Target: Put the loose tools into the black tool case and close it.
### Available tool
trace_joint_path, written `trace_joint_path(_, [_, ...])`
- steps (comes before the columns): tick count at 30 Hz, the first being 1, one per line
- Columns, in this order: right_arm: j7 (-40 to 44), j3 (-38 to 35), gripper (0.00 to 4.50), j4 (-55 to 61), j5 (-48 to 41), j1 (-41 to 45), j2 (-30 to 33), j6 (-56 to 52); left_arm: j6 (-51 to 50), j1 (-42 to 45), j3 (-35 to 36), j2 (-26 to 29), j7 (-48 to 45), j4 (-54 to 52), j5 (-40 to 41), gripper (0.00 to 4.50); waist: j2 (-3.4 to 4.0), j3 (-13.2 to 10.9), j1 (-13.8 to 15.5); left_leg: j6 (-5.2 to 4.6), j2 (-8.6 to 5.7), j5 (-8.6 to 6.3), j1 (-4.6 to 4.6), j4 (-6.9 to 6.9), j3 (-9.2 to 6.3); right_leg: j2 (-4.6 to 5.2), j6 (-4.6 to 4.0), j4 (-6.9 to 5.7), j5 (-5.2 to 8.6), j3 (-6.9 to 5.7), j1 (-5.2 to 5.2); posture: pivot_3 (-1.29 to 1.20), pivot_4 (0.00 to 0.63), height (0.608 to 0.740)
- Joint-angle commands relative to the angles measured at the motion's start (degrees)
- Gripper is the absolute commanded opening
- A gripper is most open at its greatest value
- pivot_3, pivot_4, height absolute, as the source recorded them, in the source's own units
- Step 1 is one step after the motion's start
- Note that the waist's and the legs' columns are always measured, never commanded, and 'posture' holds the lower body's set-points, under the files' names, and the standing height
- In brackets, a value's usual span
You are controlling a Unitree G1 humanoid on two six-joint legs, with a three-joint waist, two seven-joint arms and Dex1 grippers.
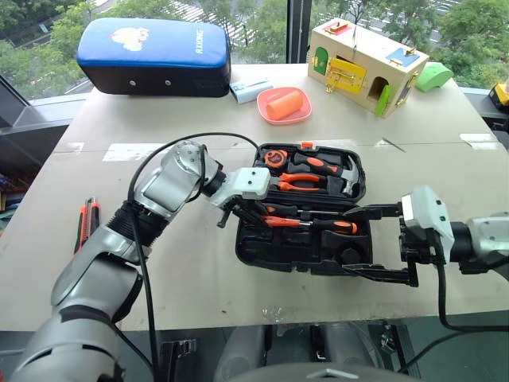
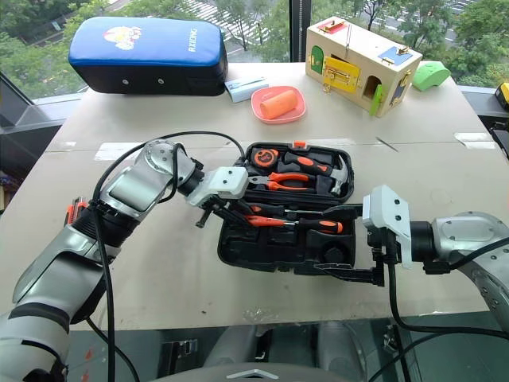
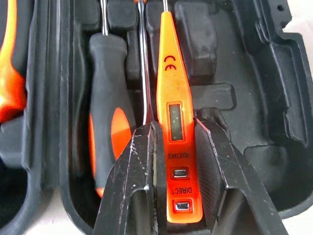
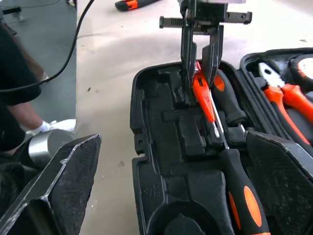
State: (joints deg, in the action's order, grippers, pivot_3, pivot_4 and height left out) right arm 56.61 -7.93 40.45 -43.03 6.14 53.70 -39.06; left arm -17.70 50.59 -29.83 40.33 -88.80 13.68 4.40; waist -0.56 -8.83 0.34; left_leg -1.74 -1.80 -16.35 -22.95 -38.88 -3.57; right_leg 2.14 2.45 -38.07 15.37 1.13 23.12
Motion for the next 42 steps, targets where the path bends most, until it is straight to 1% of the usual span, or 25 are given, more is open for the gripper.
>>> trace_joint_path(1, [-1.8,-1.8,4.50,2.3,-1.5,0.0,0.4,-0.6,-0.5,0.6,0.1,-1.4,-0.8,-0.3,-1.0,0.54,0.00,0.0,0.0,-0.01,0.00,-0.01,0.00,-0.05,0.00,0.01,0.00,-0.02,0.00,0.00,0.00,0.00,0.150,0.735])
trace_joint_path(8, [-2.6,-1.8,4.50,1.0,-2.4,1.1,0.1,-0.9,-4.9,-1.3,-0.6,-0.7,-1.5,-4.4,-2.8,0.54,0.00,0.0,0.1,-0.07,0.01,-0.04,-0.01,-0.19,0.00,0.00,0.01,-0.10,0.00,0.00,-0.02,0.00,0.150,0.735])
trace_joint_path(11, [-2.3,-1.5,4.50,0.1,-2.0,1.3,0.1,-0.4,-4.8,-2.3,-0.8,-0.5,-0.7,-5.1,-4.1,0.54,-0.01,0.0,0.2,-0.07,0.02,-0.04,-0.02,-0.23,-0.02,0.00,0.01,-0.12,0.00,-0.01,-0.02,0.00,0.150,0.735])
trace_joint_path(14, [-2.2,-0.8,4.50,-0.5,-1.5,1.5,-0.2,0.0,-8.7,-3.1,-0.6,-0.4,-1.6,-7.1,-3.1,0.54,-0.01,0.0,0.2,-0.07,0.02,-0.04,-0.02,-0.23,-0.01,0.00,0.01,-0.12,0.00,0.00,-0.02,0.00,0.150,0.735])
trace_joint_path(22, [-2.2,-0.3,4.50,-0.8,-1.0,1.5,-0.6,0.4,-8.4,-3.6,0.0,-1.5,0.6,-6.6,-3.9,0.54,0.00,0.0,0.3,-0.08,0.03,-0.05,-0.02,-0.24,-0.01,0.00,0.01,-0.13,0.00,0.01,-0.02,0.00,0.150,0.735])
trace_joint_path(23, [-2.3,-0.3,4.50,-0.8,-1.1,1.5,-0.7,0.4,-8.9,-3.4,0.7,-1.4,0.4,-6.9,-3.2,1.60,0.00,0.0,0.3,-0.08,0.02,-0.05,-0.02,-0.26,0.00,0.00,0.01,-0.13,0.00,0.02,-0.02,0.00,0.150,0.735])
trace_joint_path(25, [-2.1,-0.4,4.50,-0.7,-1.2,1.1,-0.7,0.3,-10.7,-3.1,2.2,-0.6,-0.9,-8.4,-1.0,2.36,0.00,0.0,0.4,-0.08,0.02,-0.05,-0.02,-0.27,0.00,0.00,0.02,-0.14,0.00,0.01,-0.02,0.00,0.150,0.735])
trace_joint_path(26, [-2.1,-0.4,4.50,-0.6,-1.3,1.0,-0.7,0.2,-12.4,-3.0,3.5,0.2,-2.2,-9.8,1.2,2.88,0.00,0.0,0.4,-0.08,0.02,-0.05,-0.02,-0.29,-0.01,0.00,0.01,-0.14,0.00,0.00,-0.03,0.00,0.150,0.735])
trace_joint_path(27, [-2.0,-0.4,4.50,-0.5,-1.4,0.7,-0.7,0.2,-14.1,-3.0,4.2,1.5,-3.1,-11.3,4.2,3.30,-0.01,0.0,0.3,-0.08,0.02,-0.05,-0.03,-0.30,-0.02,0.00,0.01,-0.16,0.00,0.00,-0.03,0.00,0.150,0.735])
trace_joint_path(29, [-1.9,-0.6,4.50,-0.4,-1.5,0.2,-0.7,0.1,-17.2,-2.8,5.6,4.2,-3.7,-14.1,9.8,3.30,-0.03,0.0,0.2,-0.08,0.03,-0.05,-0.03,-0.31,-0.02,0.01,0.01,-0.20,0.00,0.01,-0.02,0.00,0.150,0.735])
trace_joint_path(32, [-1.9,-0.2,4.50,-0.6,-1.1,-0.1,-0.7,0.3,-17.8,-3.5,8.5,6.2,-3.7,-14.8,12.9,3.30,-0.02,0.0,0.1,-0.08,0.05,-0.05,-0.02,-0.30,-0.03,0.04,0.01,-0.22,0.01,0.01,-0.01,0.00,0.150,0.735])
trace_joint_path(35, [-1.8,-0.2,4.50,-0.9,-0.9,0.0,-0.7,0.4,-17.4,-4.6,10.8,5.9,-3.0,-14.0,13.9,3.30,-0.02,0.0,0.4,-0.08,0.04,-0.05,0.00,-0.34,-0.02,0.03,0.01,-0.24,0.01,0.00,-0.02,0.00,0.150,0.735])
trace_joint_path(37, [-1.8,-0.1,4.50,-1.1,-0.8,0.2,-0.8,0.3,-15.2,-6.1,12.2,4.0,-0.4,-12.6,13.9,3.30,-0.02,0.0,0.4,-0.08,0.02,-0.05,0.00,-0.37,-0.01,0.02,0.01,-0.25,0.01,0.00,-0.03,0.00,0.150,0.735])
trace_joint_path(38, [-1.7,0.0,4.50,-1.3,-0.6,0.2,-0.8,0.4,-13.9,-6.9,12.7,2.5,1.5,-11.5,13.5,2.81,-0.02,0.0,0.5,-0.08,0.02,-0.05,0.00,-0.37,-0.01,0.03,0.01,-0.25,0.01,0.00,-0.03,0.00,0.150,0.735])
trace_joint_path(39, [-1.6,0.1,4.50,-1.4,-0.5,0.3,-0.7,0.5,-13.1,-7.5,12.9,1.5,2.8,-10.9,13.1,2.60,-0.04,0.0,0.5,-0.08,0.02,-0.05,0.00,-0.37,-0.01,0.08,0.01,-0.25,0.01,0.01,-0.04,0.00,0.150,0.735])
trace_joint_path(40, [-1.6,0.3,4.50,-1.8,-0.2,0.5,-0.8,0.6,-11.6,-8.7,12.9,0.1,3.9,-10.4,12.8,1.90,-0.05,0.0,0.5,-0.07,0.02,-0.05,0.00,-0.39,-0.03,0.10,0.01,-0.25,0.01,0.01,-0.04,0.00,0.150,0.735])
trace_joint_path(41, [-1.6,0.5,4.50,-2.0,0.0,0.6,-0.8,0.7,-10.3,-9.7,12.7,-0.8,4.7,-10.1,12.3,1.74,-0.06,0.0,0.4,-0.07,0.02,-0.05,-0.01,-0.39,-0.03,0.10,0.01,-0.25,0.01,0.02,-0.04,0.00,0.150,0.735])
trace_joint_path(42, [-1.6,0.6,4.50,-2.2,0.2,0.7,-0.8,0.7,-9.2,-10.4,12.5,-1.6,5.5,-9.8,11.9,1.20,-0.05,0.0,0.4,-0.07,0.03,-0.05,-0.01,-0.38,-0.03,0.10,0.01,-0.25,0.01,0.03,-0.03,0.00,0.150,0.735])
